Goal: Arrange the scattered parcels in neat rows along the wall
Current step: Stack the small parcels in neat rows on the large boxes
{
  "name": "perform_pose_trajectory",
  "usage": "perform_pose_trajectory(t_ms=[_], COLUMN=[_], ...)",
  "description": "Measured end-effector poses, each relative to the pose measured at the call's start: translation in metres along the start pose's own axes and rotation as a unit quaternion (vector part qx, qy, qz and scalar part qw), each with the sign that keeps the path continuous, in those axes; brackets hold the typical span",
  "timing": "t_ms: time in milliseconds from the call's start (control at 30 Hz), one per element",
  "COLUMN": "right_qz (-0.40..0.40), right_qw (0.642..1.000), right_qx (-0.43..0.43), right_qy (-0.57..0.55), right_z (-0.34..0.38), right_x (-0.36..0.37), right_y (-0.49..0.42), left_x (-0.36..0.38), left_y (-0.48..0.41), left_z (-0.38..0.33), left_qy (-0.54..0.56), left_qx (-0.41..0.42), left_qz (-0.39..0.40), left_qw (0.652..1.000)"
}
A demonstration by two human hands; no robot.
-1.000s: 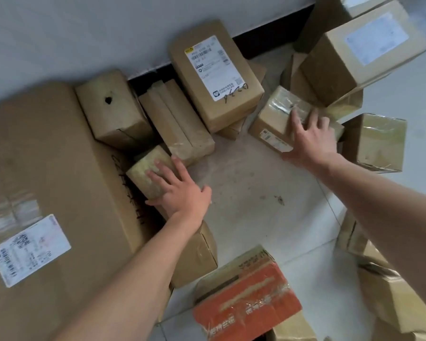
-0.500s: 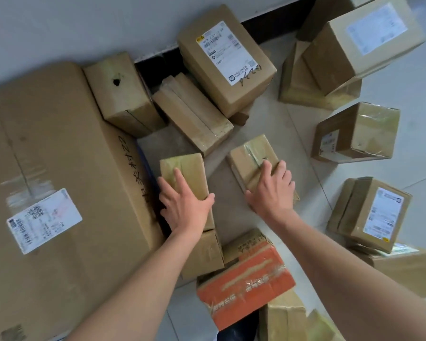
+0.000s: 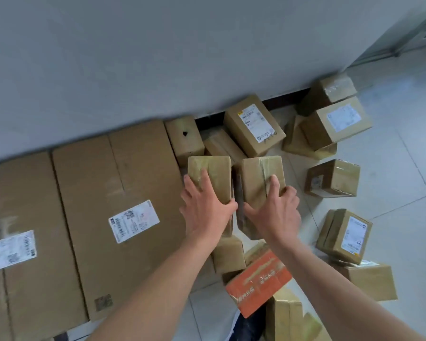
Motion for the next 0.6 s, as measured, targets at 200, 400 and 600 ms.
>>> perform_pose_trajectory(t_ms=[200, 400, 600], right_qz=[-0.017, -0.008, 0.083], right_qw=[0.998, 0.985, 0.965], right_qx=[-0.051, -0.166, -0.233], right_qy=[-0.041, -0.037, -0.09], right_z=[0.147, 0.362, 0.497], right_x=[-0.078, -0.072, -0.018], right_y=[0.086, 0.224, 0.328], left_x=[-0.176, -0.364, -0.478], left_y=[-0.005, 0.009, 0.02], left_z=[0.069, 0.267, 0.443], left_qy=[0.053, 0.077, 0.142], left_qx=[-0.019, -0.079, -0.135], left_qz=[-0.039, -0.115, -0.144], left_qw=[0.998, 0.987, 0.97])
Point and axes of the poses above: each hand's wrist, its own y-axis away from the middle knuckle, its own x-axis out of the palm, z = x × y, the point moved 3 cm from there along -y, towards the middle knuckle, and after that the axes turned 13 degrees about y, right-handed, at the moved point
